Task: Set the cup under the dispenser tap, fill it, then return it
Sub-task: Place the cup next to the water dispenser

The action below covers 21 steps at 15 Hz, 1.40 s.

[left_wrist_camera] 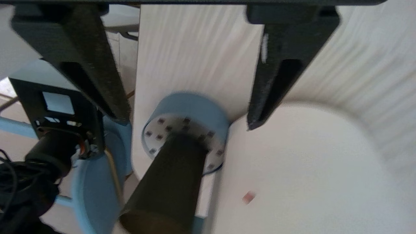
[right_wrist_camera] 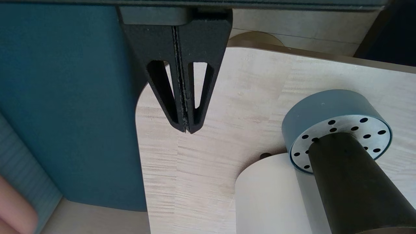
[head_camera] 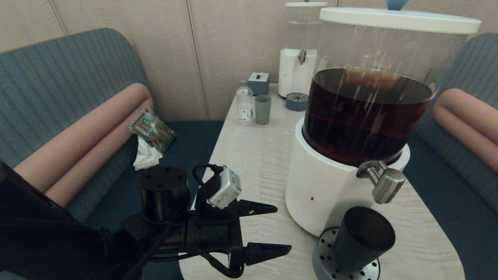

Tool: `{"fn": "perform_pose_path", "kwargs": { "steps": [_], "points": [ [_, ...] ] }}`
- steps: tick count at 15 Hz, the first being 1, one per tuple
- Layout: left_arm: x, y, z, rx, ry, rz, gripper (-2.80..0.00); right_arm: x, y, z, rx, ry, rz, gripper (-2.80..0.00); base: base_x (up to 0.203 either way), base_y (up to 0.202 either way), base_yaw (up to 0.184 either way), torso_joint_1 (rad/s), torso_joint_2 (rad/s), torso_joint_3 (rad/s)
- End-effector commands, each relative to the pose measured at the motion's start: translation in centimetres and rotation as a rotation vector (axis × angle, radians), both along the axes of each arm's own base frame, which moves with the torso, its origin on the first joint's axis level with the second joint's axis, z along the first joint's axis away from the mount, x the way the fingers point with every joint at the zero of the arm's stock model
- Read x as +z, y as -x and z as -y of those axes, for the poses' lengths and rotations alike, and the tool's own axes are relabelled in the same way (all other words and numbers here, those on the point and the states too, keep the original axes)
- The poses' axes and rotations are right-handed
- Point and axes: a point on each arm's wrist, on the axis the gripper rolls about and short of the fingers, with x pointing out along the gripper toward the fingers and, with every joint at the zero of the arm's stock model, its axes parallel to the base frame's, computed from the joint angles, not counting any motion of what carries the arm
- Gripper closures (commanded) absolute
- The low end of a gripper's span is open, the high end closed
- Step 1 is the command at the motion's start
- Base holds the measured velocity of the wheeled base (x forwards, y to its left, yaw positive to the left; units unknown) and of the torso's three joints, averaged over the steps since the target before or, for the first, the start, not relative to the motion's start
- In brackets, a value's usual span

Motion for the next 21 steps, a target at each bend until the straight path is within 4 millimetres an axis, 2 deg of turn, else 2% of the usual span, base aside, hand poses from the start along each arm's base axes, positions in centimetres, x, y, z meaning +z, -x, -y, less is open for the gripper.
{"fn": "perform_pose_path", "kwargs": {
  "steps": [1, 5, 12, 21],
  "points": [
    [0.2, -0.1, 0.9, -0.026, 0.01, 0.017, -2.8, -0.2, 0.0, 0.0, 0.0, 0.001, -0.002, 0.0, 0.0, 0.0, 0.0, 0.0, 0.0, 0.0],
    [-0.7, 0.2, 2.4, -0.073, -0.009, 0.025, -2.8, -0.2, 0.0, 0.0, 0.001, 0.001, -0.002, 0.0, 0.0, 0.0, 0.0, 0.0, 0.0, 0.0],
    [-1.0, 0.2, 6.4, -0.141, 0.006, 0.048, -2.8, -0.2, 0.0, 0.0, 0.001, 0.001, -0.003, 0.0, 0.0, 0.0, 0.0, 0.0, 0.0, 0.0],
    [-1.9, -0.2, 8.4, -0.126, 0.0, 0.047, -2.8, -0.2, 0.0, 0.0, 0.001, 0.001, -0.002, 0.0, 0.0, 0.0, 0.0, 0.0, 0.0, 0.0]
  ]
}}
